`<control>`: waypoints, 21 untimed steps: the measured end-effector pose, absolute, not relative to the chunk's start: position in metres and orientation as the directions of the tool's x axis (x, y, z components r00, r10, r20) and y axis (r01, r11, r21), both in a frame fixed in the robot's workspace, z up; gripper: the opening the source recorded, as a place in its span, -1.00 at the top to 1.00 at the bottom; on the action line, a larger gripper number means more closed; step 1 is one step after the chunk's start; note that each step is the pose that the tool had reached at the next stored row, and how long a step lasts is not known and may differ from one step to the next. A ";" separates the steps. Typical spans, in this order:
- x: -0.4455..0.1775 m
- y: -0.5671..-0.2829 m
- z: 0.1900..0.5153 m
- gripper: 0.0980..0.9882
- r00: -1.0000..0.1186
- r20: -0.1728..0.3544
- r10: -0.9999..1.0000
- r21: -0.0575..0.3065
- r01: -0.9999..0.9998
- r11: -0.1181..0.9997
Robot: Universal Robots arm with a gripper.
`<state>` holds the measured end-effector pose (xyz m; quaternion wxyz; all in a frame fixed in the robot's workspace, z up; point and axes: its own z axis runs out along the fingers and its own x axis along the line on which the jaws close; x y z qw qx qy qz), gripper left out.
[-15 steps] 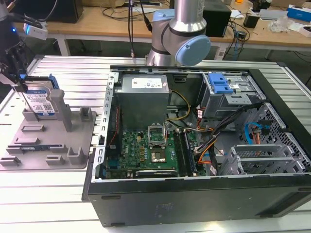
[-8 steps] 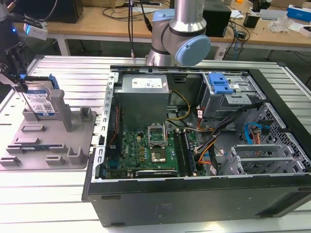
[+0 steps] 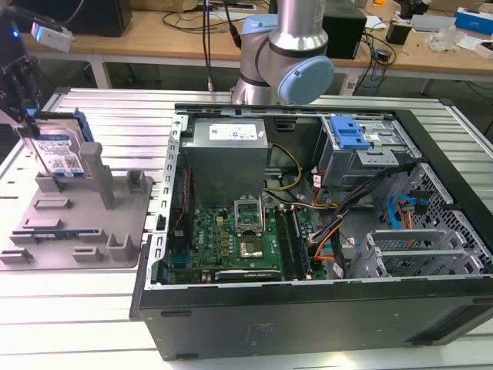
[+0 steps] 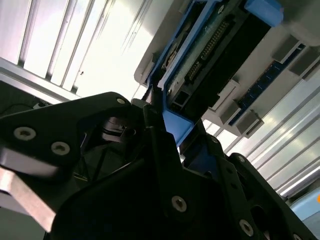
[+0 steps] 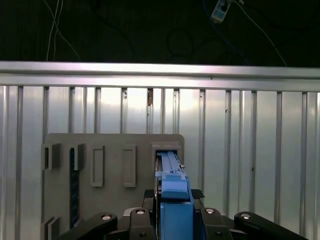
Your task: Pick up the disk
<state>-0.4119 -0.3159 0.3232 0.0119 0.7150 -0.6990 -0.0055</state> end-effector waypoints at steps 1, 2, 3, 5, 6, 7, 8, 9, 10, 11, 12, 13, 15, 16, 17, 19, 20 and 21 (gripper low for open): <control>-0.412 -0.316 0.328 0.40 0.023 0.009 -1.000 0.025 -0.999 -0.022; -0.412 -0.316 0.332 0.40 0.023 0.009 -1.000 0.025 -0.999 -0.023; -0.412 -0.316 0.337 0.40 0.023 0.008 -1.000 0.025 -0.999 -0.022; -0.412 -0.316 0.346 0.40 0.023 0.008 -1.000 0.025 -0.999 -0.023; -0.412 -0.316 0.352 0.40 0.023 0.008 -1.000 0.025 -0.999 -0.023; -0.412 -0.316 0.357 0.40 0.023 0.007 -1.000 0.025 -0.999 -0.023; -0.412 -0.316 0.364 0.40 0.023 0.007 -1.000 0.025 -0.999 -0.023; -0.412 -0.316 0.368 0.40 0.023 0.006 -1.000 0.025 -0.999 -0.023; -0.412 -0.316 0.374 0.40 0.023 0.005 -1.000 0.025 -0.999 -0.023; -0.412 -0.316 0.378 0.40 0.023 0.004 -1.000 0.025 -0.999 -0.023; -0.412 -0.316 0.385 0.40 0.023 0.003 -1.000 0.025 -0.999 -0.023; -0.412 -0.316 0.388 0.40 0.023 0.003 -1.000 0.025 -0.999 -0.023; -0.412 -0.317 0.408 0.40 0.023 -0.001 -1.000 0.025 -0.999 -0.023; -0.412 -0.317 0.415 0.40 0.024 -0.003 -1.000 0.025 -0.999 -0.024; -0.412 -0.317 0.420 0.40 0.024 -0.004 -1.000 0.025 -0.999 -0.024; -0.412 -0.317 0.431 0.40 0.024 -0.006 -1.000 0.025 -0.999 -0.024; -0.412 -0.317 0.436 0.40 0.024 -0.007 -1.000 0.024 -0.999 -0.024; -0.412 -0.317 0.443 0.40 0.024 -0.009 -1.000 0.024 -0.999 -0.025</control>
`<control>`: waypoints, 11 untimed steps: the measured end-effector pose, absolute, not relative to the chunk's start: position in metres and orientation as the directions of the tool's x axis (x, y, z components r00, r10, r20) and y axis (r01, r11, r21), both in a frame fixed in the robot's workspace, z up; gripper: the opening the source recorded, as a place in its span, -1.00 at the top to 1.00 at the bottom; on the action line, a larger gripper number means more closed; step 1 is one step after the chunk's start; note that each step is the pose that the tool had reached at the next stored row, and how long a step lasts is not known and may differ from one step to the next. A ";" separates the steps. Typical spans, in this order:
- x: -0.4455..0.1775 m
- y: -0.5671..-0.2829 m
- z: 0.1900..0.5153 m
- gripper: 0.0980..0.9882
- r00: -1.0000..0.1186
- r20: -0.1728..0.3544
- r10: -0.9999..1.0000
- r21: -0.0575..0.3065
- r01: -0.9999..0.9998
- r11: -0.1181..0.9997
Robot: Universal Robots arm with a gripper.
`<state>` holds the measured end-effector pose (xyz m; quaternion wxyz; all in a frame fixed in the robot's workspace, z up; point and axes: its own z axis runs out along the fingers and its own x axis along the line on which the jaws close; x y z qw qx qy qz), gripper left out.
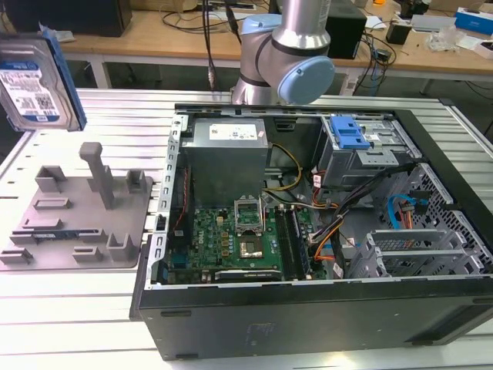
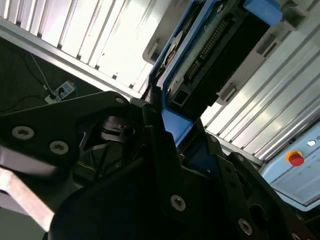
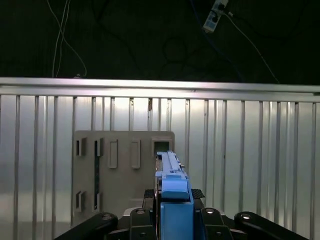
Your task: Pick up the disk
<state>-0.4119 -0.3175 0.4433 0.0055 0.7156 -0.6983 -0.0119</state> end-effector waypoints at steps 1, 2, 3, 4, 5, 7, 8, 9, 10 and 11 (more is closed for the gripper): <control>-0.412 -0.318 0.454 0.40 0.025 -0.013 -1.000 0.024 -0.999 -0.025; -0.412 -0.318 0.463 0.40 0.025 -0.017 -1.000 0.024 -0.999 -0.025; -0.412 -0.318 0.470 0.40 0.025 -0.022 -0.999 0.024 -0.999 -0.026; -0.412 -0.318 0.471 0.40 0.025 -0.024 -0.999 0.024 -0.999 -0.026; -0.412 -0.319 0.472 0.40 0.025 -0.026 -0.999 0.024 -0.999 -0.026; -0.412 -0.319 0.472 0.40 0.026 -0.029 -0.999 0.024 -0.999 -0.026; -0.412 -0.319 0.472 0.40 0.026 -0.029 -0.999 0.024 -0.999 -0.026; -0.412 -0.319 0.472 0.40 0.026 -0.029 -0.999 0.024 -0.999 -0.026; -0.412 -0.319 0.472 0.40 0.026 -0.029 -0.999 0.024 -0.999 -0.026; -0.412 -0.319 0.472 0.40 0.026 -0.029 -0.999 0.024 -0.999 -0.027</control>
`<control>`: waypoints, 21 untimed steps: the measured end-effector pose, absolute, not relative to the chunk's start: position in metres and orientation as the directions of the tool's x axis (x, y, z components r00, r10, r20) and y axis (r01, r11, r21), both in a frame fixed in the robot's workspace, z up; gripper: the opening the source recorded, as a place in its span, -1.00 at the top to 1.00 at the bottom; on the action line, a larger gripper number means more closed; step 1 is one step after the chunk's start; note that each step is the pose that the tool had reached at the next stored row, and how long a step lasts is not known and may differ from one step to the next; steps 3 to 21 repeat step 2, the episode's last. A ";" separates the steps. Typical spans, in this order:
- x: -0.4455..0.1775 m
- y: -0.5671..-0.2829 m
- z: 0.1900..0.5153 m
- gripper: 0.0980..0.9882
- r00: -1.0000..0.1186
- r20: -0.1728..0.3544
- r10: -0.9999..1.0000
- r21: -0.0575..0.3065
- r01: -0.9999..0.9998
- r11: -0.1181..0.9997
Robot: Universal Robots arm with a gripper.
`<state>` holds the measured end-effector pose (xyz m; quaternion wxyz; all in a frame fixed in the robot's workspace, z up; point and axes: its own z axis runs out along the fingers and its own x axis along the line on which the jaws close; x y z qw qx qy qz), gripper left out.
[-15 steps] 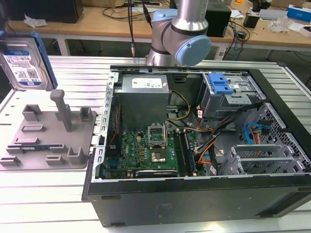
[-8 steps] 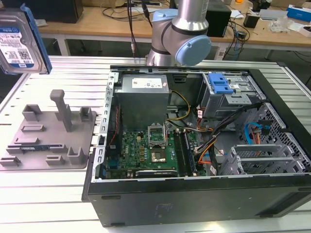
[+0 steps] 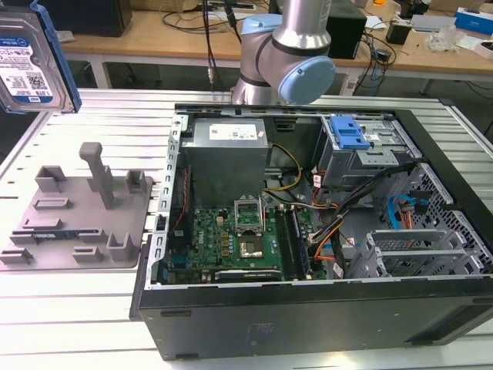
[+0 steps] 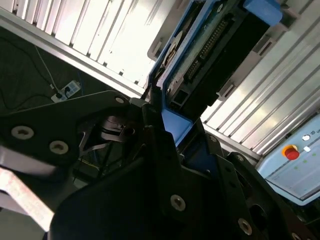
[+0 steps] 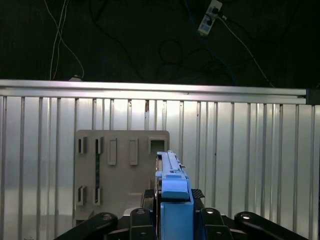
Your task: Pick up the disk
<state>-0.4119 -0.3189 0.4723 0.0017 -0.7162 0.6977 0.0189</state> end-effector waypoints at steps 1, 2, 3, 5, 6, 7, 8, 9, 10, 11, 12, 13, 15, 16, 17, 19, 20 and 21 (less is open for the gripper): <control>-0.412 -0.319 0.472 0.40 0.026 -0.029 -0.999 0.024 -0.999 -0.027; -0.412 -0.319 0.472 0.40 0.026 -0.029 -0.999 0.024 -0.999 -0.027; -0.412 -0.319 0.472 0.40 0.026 -0.029 -0.999 0.024 -0.999 -0.027; -0.412 -0.319 0.472 0.40 0.026 -0.029 -0.999 0.024 -0.999 -0.027; -0.412 -0.319 0.472 0.40 0.026 -0.029 -0.999 0.024 -0.999 -0.027; -0.412 -0.319 0.472 0.40 0.026 -0.029 -0.999 0.024 -0.999 -0.027; -0.412 -0.319 0.472 0.40 0.026 -0.029 -0.999 0.024 -0.999 -0.027; -0.412 -0.319 0.472 0.40 0.026 -0.029 -0.999 0.024 -0.999 -0.027; -0.412 -0.319 0.472 0.40 0.026 -0.029 -0.999 0.024 -0.999 -0.027; -0.412 -0.319 0.472 0.40 0.026 -0.029 -0.999 0.024 -0.999 -0.027; -0.412 -0.319 0.472 0.40 0.026 -0.029 -0.999 0.024 -0.999 -0.027; -0.412 -0.319 0.472 0.40 0.026 -0.029 -0.999 0.024 -0.999 -0.027; -0.412 -0.319 0.472 0.40 0.026 -0.029 -0.999 0.024 -0.999 -0.027; -0.412 -0.319 0.472 0.40 0.026 -0.029 -0.999 0.024 -0.999 -0.027; -0.412 -0.319 0.472 0.40 0.026 -0.029 -0.999 0.024 -0.999 -0.027; -0.412 -0.319 0.472 0.40 0.026 -0.029 -0.999 0.024 -0.999 -0.027; -0.412 -0.319 0.472 0.40 0.026 -0.029 -0.999 0.024 -0.999 -0.027; -0.412 -0.319 0.472 0.40 0.026 -0.029 -0.999 0.024 -0.999 -0.027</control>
